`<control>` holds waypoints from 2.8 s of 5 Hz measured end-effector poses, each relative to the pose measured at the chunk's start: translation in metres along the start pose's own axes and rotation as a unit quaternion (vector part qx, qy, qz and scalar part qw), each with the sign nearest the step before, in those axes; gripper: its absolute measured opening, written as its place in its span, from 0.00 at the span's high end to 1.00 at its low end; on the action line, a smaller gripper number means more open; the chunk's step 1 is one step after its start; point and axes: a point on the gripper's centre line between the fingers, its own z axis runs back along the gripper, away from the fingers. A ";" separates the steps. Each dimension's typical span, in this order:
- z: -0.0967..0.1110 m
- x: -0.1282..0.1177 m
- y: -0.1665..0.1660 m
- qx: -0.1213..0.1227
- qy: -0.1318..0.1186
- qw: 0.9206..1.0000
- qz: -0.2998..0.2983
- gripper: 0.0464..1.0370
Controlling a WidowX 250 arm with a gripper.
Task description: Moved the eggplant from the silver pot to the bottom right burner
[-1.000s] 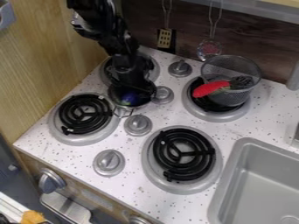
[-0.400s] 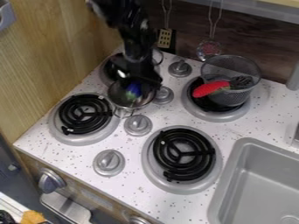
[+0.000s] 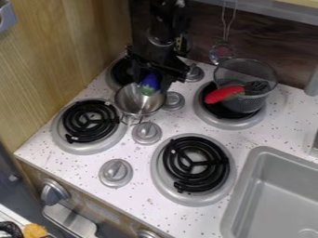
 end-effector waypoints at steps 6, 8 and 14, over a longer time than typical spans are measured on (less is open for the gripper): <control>-0.022 -0.090 -0.080 -0.069 0.049 0.986 0.144 0.33; -0.023 -0.096 -0.080 -0.059 0.051 0.984 0.162 0.27; 0.015 -0.078 -0.079 -0.051 0.052 0.976 0.204 0.04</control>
